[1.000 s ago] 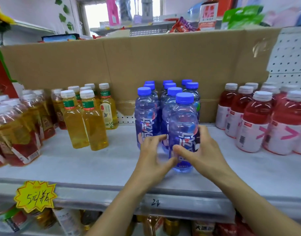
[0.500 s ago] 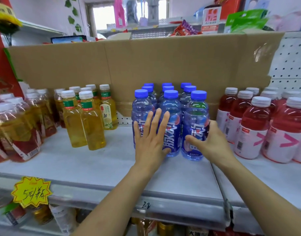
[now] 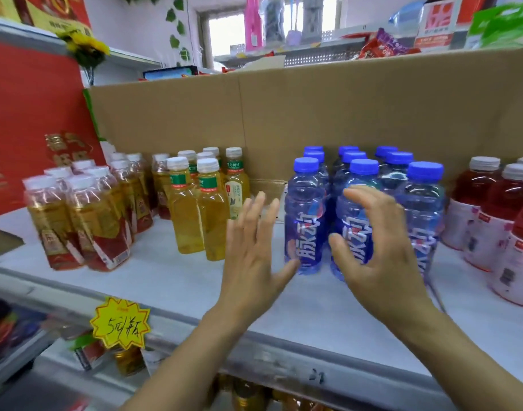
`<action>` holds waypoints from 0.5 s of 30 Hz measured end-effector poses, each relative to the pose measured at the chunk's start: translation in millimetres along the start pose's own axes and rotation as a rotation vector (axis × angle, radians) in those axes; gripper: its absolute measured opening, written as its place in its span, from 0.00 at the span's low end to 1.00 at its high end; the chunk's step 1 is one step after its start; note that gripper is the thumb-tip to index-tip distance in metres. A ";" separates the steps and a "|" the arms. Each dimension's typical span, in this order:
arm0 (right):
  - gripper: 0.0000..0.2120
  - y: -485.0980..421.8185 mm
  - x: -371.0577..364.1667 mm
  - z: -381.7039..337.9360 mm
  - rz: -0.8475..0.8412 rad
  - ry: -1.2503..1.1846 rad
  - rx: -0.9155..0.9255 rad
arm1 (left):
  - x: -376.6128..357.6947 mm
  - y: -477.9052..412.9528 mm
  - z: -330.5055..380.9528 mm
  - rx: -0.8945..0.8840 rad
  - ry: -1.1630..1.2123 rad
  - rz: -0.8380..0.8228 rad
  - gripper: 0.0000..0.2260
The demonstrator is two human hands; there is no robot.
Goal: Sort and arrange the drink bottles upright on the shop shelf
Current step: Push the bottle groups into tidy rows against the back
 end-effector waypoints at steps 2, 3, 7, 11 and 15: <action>0.23 -13.7 -37.0 -13.5 -0.133 -0.075 -0.026 | 24.6 -2.3 -38.1 0.051 0.009 0.070 0.44; 0.22 -22.6 -54.8 -19.4 -0.186 -0.093 -0.040 | 36.2 -4.6 -58.0 0.083 0.015 0.101 0.44; 0.22 -77.8 -126.2 -42.2 -0.332 -0.081 -0.071 | 73.3 -25.6 -132.7 0.208 0.085 0.106 0.41; 0.23 -135.9 -197.4 -51.0 -0.547 0.059 -0.095 | 99.9 -82.1 -180.3 0.153 0.015 -0.008 0.35; 0.17 -160.0 -237.6 -36.2 -0.729 0.391 -0.166 | 90.0 -141.6 -199.8 0.070 -0.140 -0.376 0.28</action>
Point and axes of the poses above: each hand's wrist, its own y-axis away from the middle knuckle, its own x-axis out of the back of the hand, z = x × y, the point moved 7 cm from there along -y, towards the middle knuckle, and after that the axes turned 3 degrees about -y, right-handed, at the moved point
